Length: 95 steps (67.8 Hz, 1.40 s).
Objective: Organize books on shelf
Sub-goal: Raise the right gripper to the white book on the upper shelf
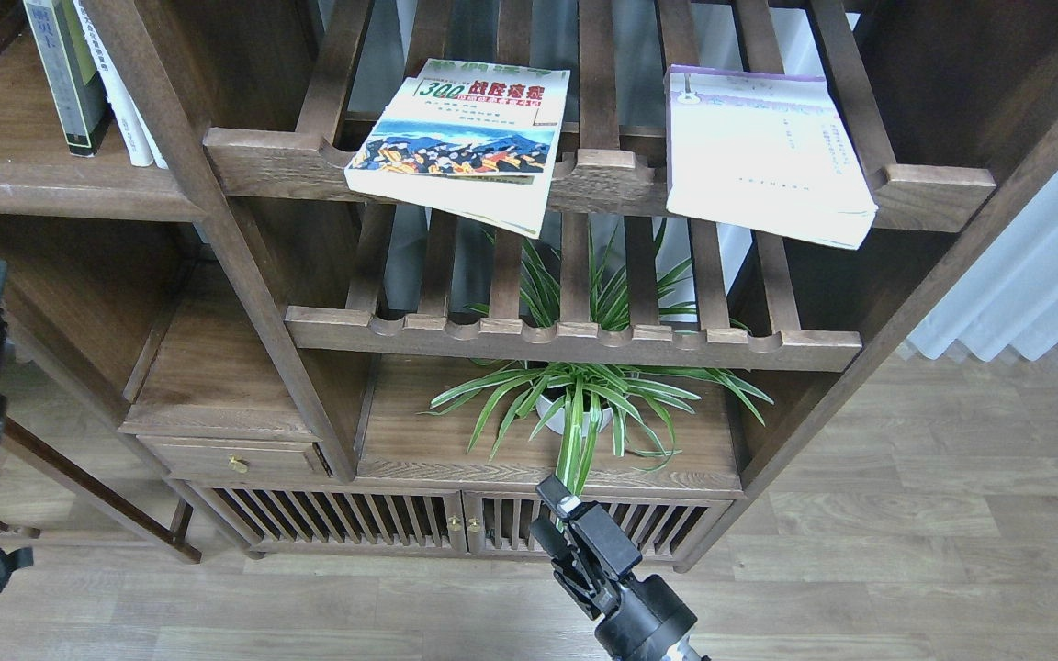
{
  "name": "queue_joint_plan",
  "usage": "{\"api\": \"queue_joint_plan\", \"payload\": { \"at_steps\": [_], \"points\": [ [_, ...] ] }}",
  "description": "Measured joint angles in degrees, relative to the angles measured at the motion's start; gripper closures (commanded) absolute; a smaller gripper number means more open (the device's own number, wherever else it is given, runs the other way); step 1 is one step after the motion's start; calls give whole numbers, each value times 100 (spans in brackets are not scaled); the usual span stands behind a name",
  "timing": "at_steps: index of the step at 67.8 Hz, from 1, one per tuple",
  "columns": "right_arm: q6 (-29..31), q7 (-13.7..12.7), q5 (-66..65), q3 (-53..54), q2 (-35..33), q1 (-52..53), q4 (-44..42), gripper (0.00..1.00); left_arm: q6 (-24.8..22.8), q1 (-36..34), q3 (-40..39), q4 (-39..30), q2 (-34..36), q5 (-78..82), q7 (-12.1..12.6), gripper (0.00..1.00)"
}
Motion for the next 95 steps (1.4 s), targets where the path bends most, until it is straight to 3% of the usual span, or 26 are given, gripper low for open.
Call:
{"api": "queue_joint_plan", "payload": {
  "at_steps": [4,17,56,95],
  "points": [
    [0,0,-8,72,0,5,173,2,0,76,198,78,19,21,245,10],
    [0,9,-29,377,0,112,703,4,0,92,319,359,141,31,437,9],
    [0,-8,-415,1384,1,1055,1777,3,0,84,298,917,266,-15,400,4],
    [0,-13,-396,2482,0,1425,1790,1,1,62,259,994,266,-32,366,3]
  ]
}}
